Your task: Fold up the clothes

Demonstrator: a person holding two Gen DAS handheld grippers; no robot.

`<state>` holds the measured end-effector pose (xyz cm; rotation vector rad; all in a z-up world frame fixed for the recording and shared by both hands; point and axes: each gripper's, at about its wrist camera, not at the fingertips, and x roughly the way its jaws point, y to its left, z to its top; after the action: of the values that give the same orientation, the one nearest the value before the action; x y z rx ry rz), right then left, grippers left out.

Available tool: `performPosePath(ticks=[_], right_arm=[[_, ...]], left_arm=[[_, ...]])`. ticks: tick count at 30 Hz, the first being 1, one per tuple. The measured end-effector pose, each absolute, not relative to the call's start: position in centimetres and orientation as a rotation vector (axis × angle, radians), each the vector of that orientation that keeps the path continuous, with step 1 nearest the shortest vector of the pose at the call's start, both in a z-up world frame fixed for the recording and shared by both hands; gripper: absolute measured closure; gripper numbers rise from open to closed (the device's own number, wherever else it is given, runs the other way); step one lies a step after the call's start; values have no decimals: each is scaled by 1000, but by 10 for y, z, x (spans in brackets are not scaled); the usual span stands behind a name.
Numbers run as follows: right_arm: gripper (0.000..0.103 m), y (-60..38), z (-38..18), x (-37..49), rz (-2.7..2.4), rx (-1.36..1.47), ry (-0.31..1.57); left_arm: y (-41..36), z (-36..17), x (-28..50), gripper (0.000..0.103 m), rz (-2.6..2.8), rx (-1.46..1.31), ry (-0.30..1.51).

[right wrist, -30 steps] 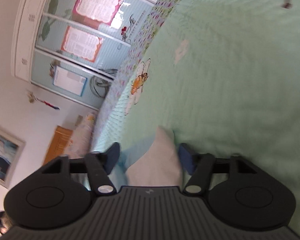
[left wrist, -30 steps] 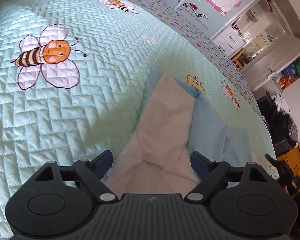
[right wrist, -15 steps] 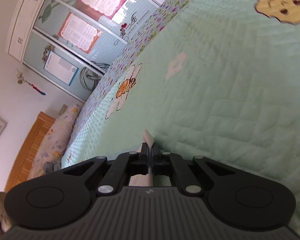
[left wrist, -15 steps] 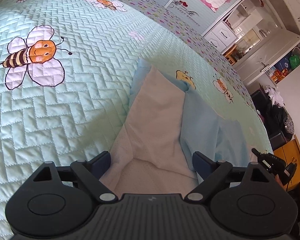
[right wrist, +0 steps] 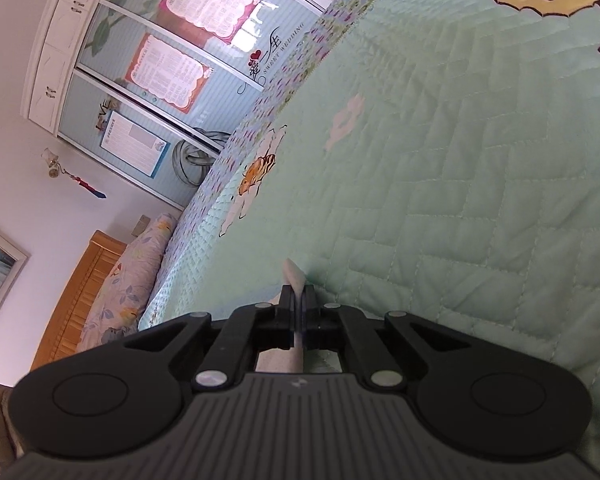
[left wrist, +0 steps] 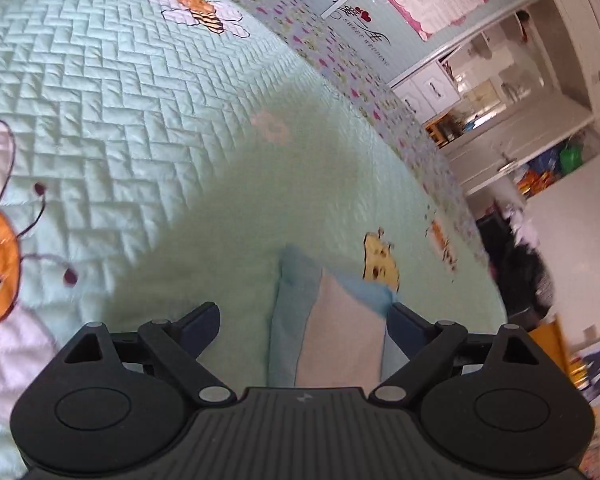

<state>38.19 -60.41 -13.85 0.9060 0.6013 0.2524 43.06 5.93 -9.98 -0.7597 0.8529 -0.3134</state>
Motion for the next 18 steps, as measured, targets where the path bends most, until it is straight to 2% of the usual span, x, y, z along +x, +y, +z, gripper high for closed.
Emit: performPosePath(ticks=[2, 4, 6, 7, 8, 14, 18], right_arm=[[100, -604, -139, 382, 257, 906, 597], [100, -605, -139, 383, 260, 912, 592], [100, -604, -139, 383, 260, 911, 589], [99, -604, -139, 383, 260, 909, 588], [99, -604, -139, 383, 261, 908, 588], [98, -604, -139, 382, 270, 912, 581], [96, -605, -140, 382, 282, 925, 577]], left_arm=[[59, -105, 442, 9, -371, -795, 868], [52, -110, 451, 20, -438, -798, 896], [45, -118, 458, 71, -457, -788, 940], [42, -121, 462, 82, -443, -769, 958], [40, -125, 465, 101, -430, -752, 974], [43, -133, 478, 97, -428, -809, 950], [47, -133, 480, 83, -403, -824, 924]])
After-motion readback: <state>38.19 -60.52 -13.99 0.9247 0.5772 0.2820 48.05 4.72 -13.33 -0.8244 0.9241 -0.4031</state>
